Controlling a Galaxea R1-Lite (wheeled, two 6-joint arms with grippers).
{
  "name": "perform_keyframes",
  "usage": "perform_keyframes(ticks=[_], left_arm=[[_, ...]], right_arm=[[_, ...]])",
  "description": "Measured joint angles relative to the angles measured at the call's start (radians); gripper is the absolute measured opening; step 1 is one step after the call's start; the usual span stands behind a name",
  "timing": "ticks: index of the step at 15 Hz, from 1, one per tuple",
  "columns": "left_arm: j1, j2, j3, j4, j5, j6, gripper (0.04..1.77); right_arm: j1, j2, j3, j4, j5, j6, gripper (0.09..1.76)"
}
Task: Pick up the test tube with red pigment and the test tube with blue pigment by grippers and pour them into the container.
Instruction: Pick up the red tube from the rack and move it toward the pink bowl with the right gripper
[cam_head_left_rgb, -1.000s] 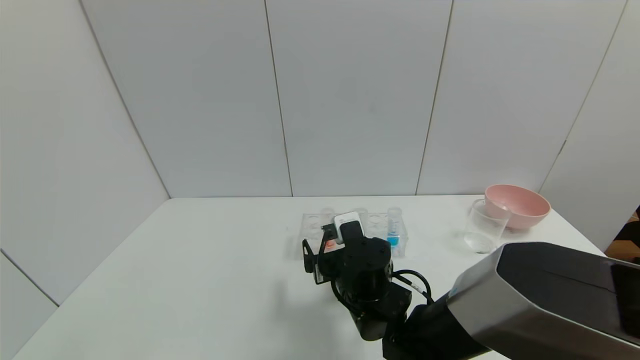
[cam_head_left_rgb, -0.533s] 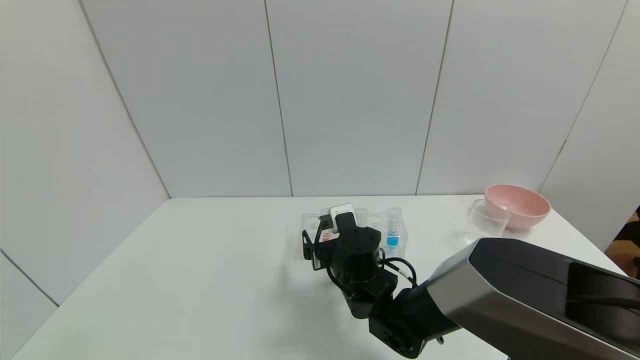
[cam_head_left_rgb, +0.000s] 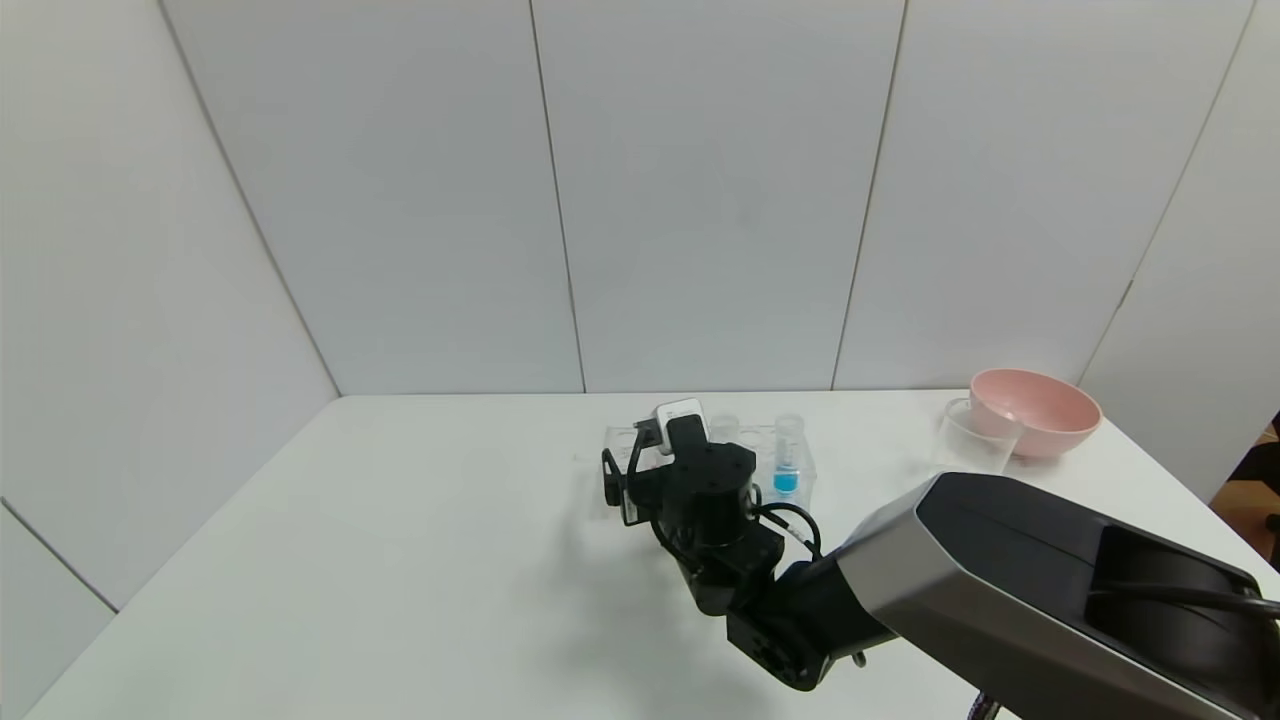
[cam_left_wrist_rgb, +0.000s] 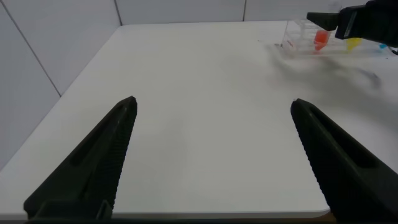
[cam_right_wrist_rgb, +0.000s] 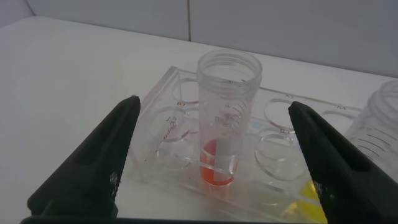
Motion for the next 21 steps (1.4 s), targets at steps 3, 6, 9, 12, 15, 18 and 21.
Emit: perform_keyframes(ticks=[3,6,9,12,15,18,21], left_arm=[[0.0,0.0,0.0,0.0,0.0,0.0,1.76],[0.0,0.0,0.0,0.0,0.0,0.0,1.76],[0.0,0.0,0.0,0.0,0.0,0.0,1.76],[0.0,0.0,0.0,0.0,0.0,0.0,1.76],[0.0,0.0,0.0,0.0,0.0,0.0,1.76],[0.0,0.0,0.0,0.0,0.0,0.0,1.76],[0.0,0.0,0.0,0.0,0.0,0.0,1.76]], right_arm=[[-0.001,0.005,-0.01,0.0,0.0,0.0,1.59],[-0.008,0.009,-0.015,0.0,0.001,0.0,1.12],[-0.007,0.009,-0.016,0.001,0.0,0.0,0.79],[-0.006,0.008,-0.016,0.002,0.0,0.0,0.5],[-0.005,0.003,-0.007,0.0,0.0,0.0,0.5],[-0.005,-0.009,-0.007,0.002,0.0,-0.003,0.5],[-0.005,-0.043,-0.007,0.015,0.001,-0.015,0.5]])
